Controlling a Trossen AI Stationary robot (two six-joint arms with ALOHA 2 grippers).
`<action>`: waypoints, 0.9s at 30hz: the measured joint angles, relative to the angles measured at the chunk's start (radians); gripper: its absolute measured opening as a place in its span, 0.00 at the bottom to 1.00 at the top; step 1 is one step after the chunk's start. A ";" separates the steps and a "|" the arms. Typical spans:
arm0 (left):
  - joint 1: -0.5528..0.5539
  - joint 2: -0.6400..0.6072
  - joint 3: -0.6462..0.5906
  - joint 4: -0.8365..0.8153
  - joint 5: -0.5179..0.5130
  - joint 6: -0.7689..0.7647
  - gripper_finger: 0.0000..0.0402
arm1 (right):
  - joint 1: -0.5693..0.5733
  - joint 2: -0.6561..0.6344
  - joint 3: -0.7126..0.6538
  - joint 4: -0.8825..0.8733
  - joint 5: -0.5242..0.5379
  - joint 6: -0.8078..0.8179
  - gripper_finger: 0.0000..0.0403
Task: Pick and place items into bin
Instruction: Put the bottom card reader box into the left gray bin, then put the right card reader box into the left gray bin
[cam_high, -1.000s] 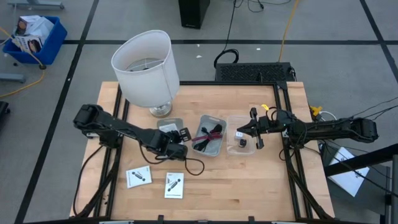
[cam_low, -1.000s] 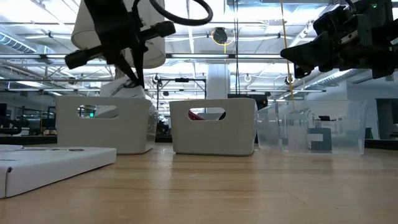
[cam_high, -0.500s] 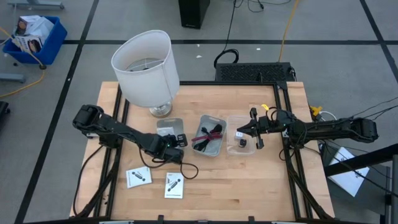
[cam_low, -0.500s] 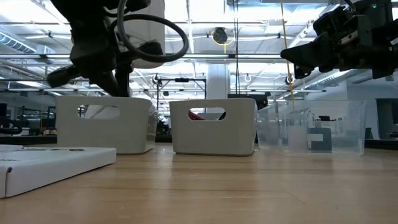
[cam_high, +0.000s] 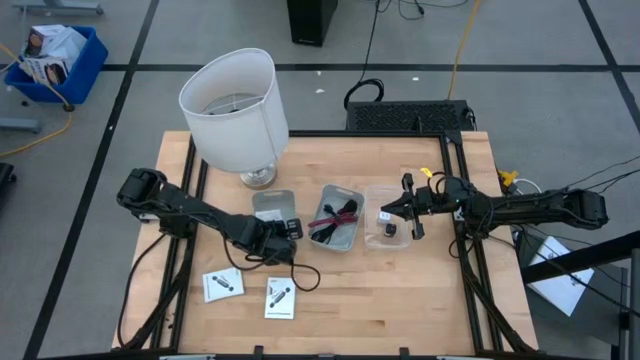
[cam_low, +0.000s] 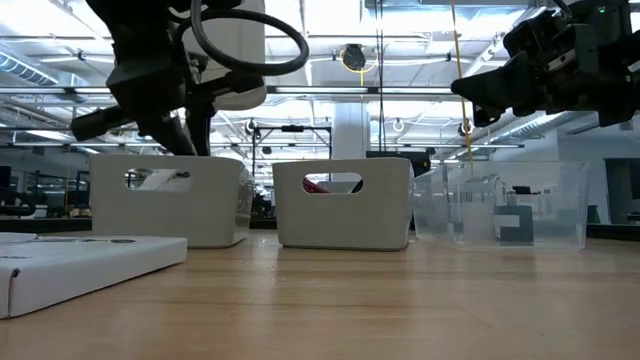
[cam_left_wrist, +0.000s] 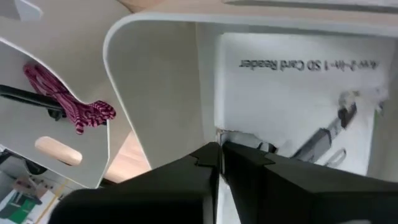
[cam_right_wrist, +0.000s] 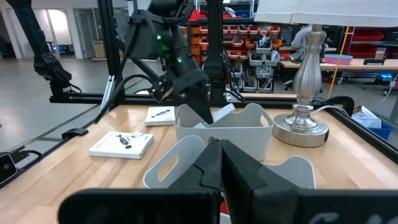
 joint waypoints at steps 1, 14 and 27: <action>0.000 0.000 0.000 -0.001 0.000 -0.010 0.08 | 0.000 0.000 0.000 0.000 0.000 0.000 0.00; -0.014 -0.010 0.000 0.000 -0.111 -0.113 0.26 | 0.000 0.000 0.000 0.000 0.000 0.000 0.00; -0.154 -0.180 0.148 -0.050 -0.170 -0.773 0.23 | 0.000 0.000 0.000 -0.001 0.000 0.000 0.00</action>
